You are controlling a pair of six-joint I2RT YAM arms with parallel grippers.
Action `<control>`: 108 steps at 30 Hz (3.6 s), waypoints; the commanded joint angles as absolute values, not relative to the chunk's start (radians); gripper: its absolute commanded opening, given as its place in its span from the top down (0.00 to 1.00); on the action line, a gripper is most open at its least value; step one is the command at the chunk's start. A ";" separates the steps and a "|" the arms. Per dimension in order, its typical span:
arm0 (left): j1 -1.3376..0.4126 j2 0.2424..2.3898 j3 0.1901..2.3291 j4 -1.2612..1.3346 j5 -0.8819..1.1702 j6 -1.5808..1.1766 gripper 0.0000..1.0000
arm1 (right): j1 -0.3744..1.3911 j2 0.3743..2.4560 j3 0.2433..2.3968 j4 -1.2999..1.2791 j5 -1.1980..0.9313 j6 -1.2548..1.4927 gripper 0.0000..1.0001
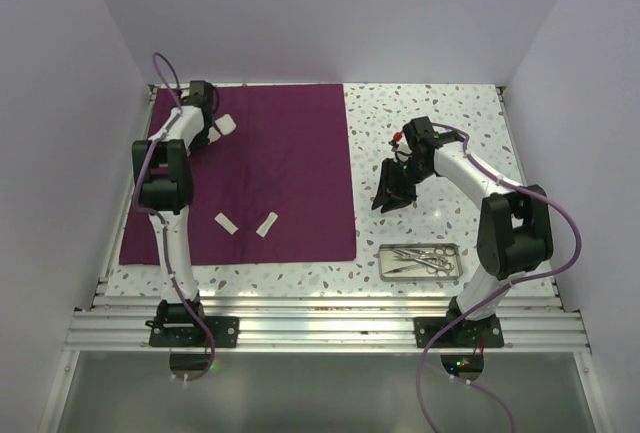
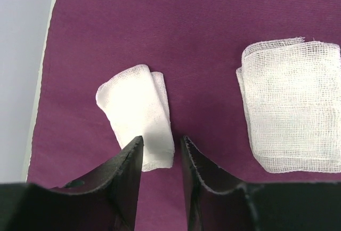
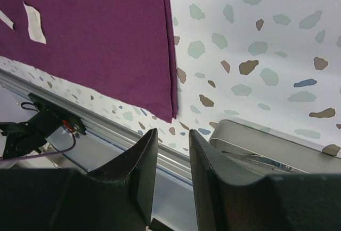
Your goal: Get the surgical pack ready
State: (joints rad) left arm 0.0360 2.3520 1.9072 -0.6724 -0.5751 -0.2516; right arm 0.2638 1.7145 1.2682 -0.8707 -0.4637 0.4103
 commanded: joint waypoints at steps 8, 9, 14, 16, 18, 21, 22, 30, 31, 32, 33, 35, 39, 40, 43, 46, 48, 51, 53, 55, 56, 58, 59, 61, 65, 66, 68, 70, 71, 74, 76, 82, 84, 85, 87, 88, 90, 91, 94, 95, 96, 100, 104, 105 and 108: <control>0.046 2.361 1.950 -0.658 -0.577 -0.238 0.81 | 0.268 1.712 1.304 -0.873 -0.480 0.410 0.66; 0.046 2.355 1.950 -0.661 -0.574 -0.238 0.84 | 0.267 1.712 1.308 -0.873 -0.480 0.410 0.66; 0.046 2.280 1.982 -0.713 -0.565 -0.253 1.00 | 0.267 1.709 1.344 -0.884 -0.491 0.400 0.66; 0.048 2.226 1.991 -0.765 -0.551 -0.273 1.00 | 0.270 1.712 1.354 -0.899 -0.497 0.391 0.65; 0.046 2.168 1.948 -0.782 -0.496 -0.290 1.00 | 0.284 1.720 1.376 -0.916 -0.499 0.384 0.66; 0.043 2.005 1.804 -0.760 -0.367 -0.313 1.00 | 0.322 1.710 1.420 -0.953 -0.491 0.393 0.65; 0.041 1.912 1.755 -0.743 -0.320 -0.313 1.00 | 0.328 1.706 1.427 -0.953 -0.494 0.406 0.64; -0.087 1.354 1.287 -0.598 0.176 -0.340 1.00 | 0.386 1.623 1.440 -0.927 -0.622 0.555 0.57; -0.135 1.300 1.214 -0.588 0.230 -0.357 1.00 | 0.394 1.612 1.443 -0.917 -0.644 0.572 0.56; -0.167 1.246 1.181 -0.559 0.247 -0.370 1.00 | 0.414 1.602 1.443 -0.905 -0.664 0.612 0.55; -0.198 1.151 1.151 -0.555 0.255 -0.403 1.00 | 0.425 1.589 1.445 -0.881 -0.682 0.632 0.53; -0.291 1.065 1.073 -0.546 0.258 -0.449 1.00 | 0.451 1.548 1.453 -0.865 -0.699 0.694 0.49; -0.451 0.898 0.976 -0.528 0.212 -0.554 1.00 | 0.489 1.471 1.457 -0.839 -0.712 0.834 0.46; -0.500 0.885 0.953 -0.525 0.197 -0.561 1.00 | 0.498 1.459 1.453 -0.830 -0.706 0.865 0.46; -0.579 0.879 0.945 -0.500 0.178 -0.569 1.00 | 0.557 1.421 1.439 -0.795 -0.658 0.991 0.46; -0.645 0.925 0.980 -0.497 0.157 -0.542 1.00 | 0.610 1.434 1.468 -0.770 -0.603 1.086 0.46; -0.698 0.957 1.014 -0.502 0.115 -0.514 1.00 | 0.636 1.454 1.499 -0.782 -0.549 1.127 0.47; -0.759 0.999 1.057 -0.537 0.048 -0.471 1.00 | 0.684 1.479 1.520 -0.807 -0.488 1.193 0.50; -0.785 1.011 1.063 -0.543 0.023 -0.457 1.00 | 0.718 1.489 1.528 -0.810 -0.451 1.221 0.50; -0.805 1.009 1.048 -0.520 0.008 -0.453 1.00 | 0.739 1.520 1.551 -0.842 -0.407 1.221 0.50; -0.811 1.017 1.045 -0.515 0.008 -0.446 1.00 | 0.742 1.529 1.554 -0.868 -0.399 1.218 0.50; -0.834 1.029 1.049 -0.520 0.003 -0.437 1.00 | 0.746 1.551 1.555 -0.888 -0.384 1.238 0.51; -0.842 1.037 1.054 -0.522 0.003 -0.428 1.00 | 0.749 1.552 1.552 -0.873 -0.379 1.246 0.51; -0.859 1.039 1.058 -0.517 0.003 -0.419 1.00 | 0.749 1.558 1.551 -0.870 -0.353 1.256 0.51; -0.867 1.039 1.065 -0.523 0.003 -0.397 1.00 | 0.749 1.578 1.560 -0.882 -0.336 1.264 0.51; -0.867 1.037 1.065 -0.525 0.003 -0.393 1.00 | 0.747 1.582 1.556 -0.876 -0.336 1.267 0.51; -0.868 1.035 1.063 -0.525 0.003 -0.382 1.00 | 0.749 1.591 1.552 -0.868 -0.330 1.279 0.51; -0.870 1.034 1.062 -0.528 0.005 -0.376 1.00 | 0.747 1.601 1.552 -0.867 -0.327 1.282 0.51; -0.870 1.034 1.060 -0.529 0.005 -0.374 1.00 | 0.749 1.605 1.552 -0.870 -0.327 1.282 0.51; -0.870 1.032 1.058 -0.526 0.011 -0.368 1.00 | 0.747 1.609 1.549 -0.874 -0.327 1.290 0.52; -0.870 1.038 1.055 -0.522 0.018 -0.362 1.00 | 0.747 1.611 1.540 -0.856 -0.334 1.304 0.57; -0.870 1.052 1.060 -0.503 0.020 -0.354 1.00 | 0.750 1.582 1.505 -0.847 -0.336 1.334 0.78; -0.870 1.058 1.055 -0.497 0.026 -0.351 1.00 | 0.747 1.553 1.451 -0.832 -0.347 1.365 0.98; -0.870 1.063 1.052 -0.495 0.034 -0.351 1.00 | 0.746 1.542 1.428 -0.795 -0.351 1.374 1.00; -0.870 1.066 1.045 -0.486 0.044 -0.351 0.90 | 0.738 1.514 1.367 -0.772 -0.353 1.393 1.00; -0.870 1.057 1.042 -0.486 0.040 -0.357 0.69 | 0.733 1.503 1.347 -0.758 -0.356 1.394 1.00; -0.864 1.042 1.031 -0.482 0.003 -0.364 0.48 | 0.704 1.474 1.289 -0.756 -0.342 1.394 1.00; -0.858 1.028 1.026 -0.482 0.003 -0.361 0.37 | 0.687 1.427 1.261 -0.743 -0.324 1.390 1.00; -0.789 1.026 1.014 -0.498 0.024 -0.351 0.34 | 0.595 1.301 1.110 -0.692 -0.322 1.379 1.00; -0.731 1.031 1.008 -0.505 0.049 -0.345 0.34 | 0.541 1.269 1.019 -0.677 -0.327 1.373 1.00; -0.701 1.031 1.005 -0.508 0.101 -0.336 0.36 | 0.513 1.229 0.973 -0.661 -0.337 1.355 1.00; -0.643 1.049 0.997 -0.508 0.144 -0.299 0.36 | 0.362 1.095 0.801 -0.632 -0.406 1.194 1.00; -0.606 1.075 0.986 -0.494 0.198 -0.287 0.37 | 0.236 1.103 0.770 -0.797 -0.433 0.898 1.00; -0.601 1.081 0.985 -0.491 0.209 -0.279 0.37 | 0.236 1.118 0.784 -0.855 -0.405 0.790 1.00; -0.584 1.091 0.976 -0.482 0.225 -0.262 0.37 | 0.235 1.187 0.824 -0.929 -0.376 0.633 1.00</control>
State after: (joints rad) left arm -0.6025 1.0840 0.9844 -0.5335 0.1692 -0.3088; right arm 0.2359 1.1347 0.7708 -0.8101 -0.3836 0.9138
